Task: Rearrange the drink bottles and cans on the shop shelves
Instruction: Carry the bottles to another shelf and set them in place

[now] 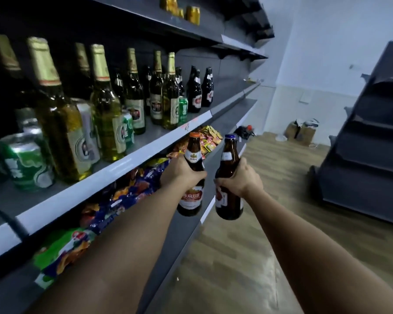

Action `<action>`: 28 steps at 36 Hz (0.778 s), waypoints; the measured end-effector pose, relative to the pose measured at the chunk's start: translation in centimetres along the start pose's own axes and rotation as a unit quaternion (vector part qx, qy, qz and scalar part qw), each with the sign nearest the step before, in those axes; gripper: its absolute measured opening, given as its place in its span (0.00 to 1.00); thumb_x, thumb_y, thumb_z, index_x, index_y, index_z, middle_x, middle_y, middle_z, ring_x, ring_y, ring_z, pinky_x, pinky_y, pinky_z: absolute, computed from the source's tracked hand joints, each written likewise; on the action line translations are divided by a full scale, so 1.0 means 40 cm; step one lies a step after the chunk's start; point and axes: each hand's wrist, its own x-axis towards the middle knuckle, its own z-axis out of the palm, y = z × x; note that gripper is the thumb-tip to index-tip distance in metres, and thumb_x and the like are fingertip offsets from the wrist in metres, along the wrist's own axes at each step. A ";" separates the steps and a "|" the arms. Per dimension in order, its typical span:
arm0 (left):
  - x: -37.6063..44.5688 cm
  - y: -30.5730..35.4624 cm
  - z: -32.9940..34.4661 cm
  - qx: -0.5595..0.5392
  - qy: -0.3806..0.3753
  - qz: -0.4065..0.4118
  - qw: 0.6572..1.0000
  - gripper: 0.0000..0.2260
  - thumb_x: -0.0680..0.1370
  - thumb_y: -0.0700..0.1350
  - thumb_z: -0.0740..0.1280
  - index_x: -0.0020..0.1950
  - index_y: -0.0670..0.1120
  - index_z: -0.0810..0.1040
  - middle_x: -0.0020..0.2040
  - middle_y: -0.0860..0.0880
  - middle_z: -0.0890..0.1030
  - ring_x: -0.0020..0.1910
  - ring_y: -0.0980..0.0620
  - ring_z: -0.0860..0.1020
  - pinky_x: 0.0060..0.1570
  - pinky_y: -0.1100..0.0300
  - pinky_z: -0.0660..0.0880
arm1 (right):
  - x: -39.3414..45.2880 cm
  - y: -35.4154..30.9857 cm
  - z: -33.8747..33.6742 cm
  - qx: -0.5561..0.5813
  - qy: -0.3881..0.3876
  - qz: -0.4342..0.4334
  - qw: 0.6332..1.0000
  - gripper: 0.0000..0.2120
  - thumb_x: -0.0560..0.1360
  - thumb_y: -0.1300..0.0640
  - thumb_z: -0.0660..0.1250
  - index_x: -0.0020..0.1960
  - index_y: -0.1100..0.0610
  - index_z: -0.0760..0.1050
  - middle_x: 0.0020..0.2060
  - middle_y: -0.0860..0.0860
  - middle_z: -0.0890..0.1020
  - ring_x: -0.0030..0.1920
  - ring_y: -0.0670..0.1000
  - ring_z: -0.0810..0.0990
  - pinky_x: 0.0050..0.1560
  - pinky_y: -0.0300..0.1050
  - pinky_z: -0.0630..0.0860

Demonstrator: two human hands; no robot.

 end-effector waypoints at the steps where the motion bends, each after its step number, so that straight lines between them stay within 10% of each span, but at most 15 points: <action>1: 0.044 0.016 0.005 -0.002 0.006 0.003 1.000 0.26 0.63 0.60 0.74 0.56 0.49 0.74 0.52 0.50 0.79 0.49 0.44 0.79 0.41 0.56 0.74 | 0.046 -0.005 0.000 0.003 0.004 -0.001 1.000 0.32 0.65 0.42 0.74 0.58 0.56 0.63 0.56 0.55 0.76 0.56 0.60 0.77 0.49 0.50 0.73; 28: 0.952 0.482 0.234 -0.133 0.264 -0.080 0.952 0.32 0.64 0.57 0.75 0.63 0.48 0.70 0.57 0.48 0.78 0.54 0.44 0.77 0.45 0.52 0.76 | 1.183 0.009 -0.063 0.149 0.039 -0.142 0.978 0.31 0.66 0.45 0.74 0.58 0.55 0.61 0.56 0.55 0.77 0.54 0.60 0.78 0.50 0.51 0.75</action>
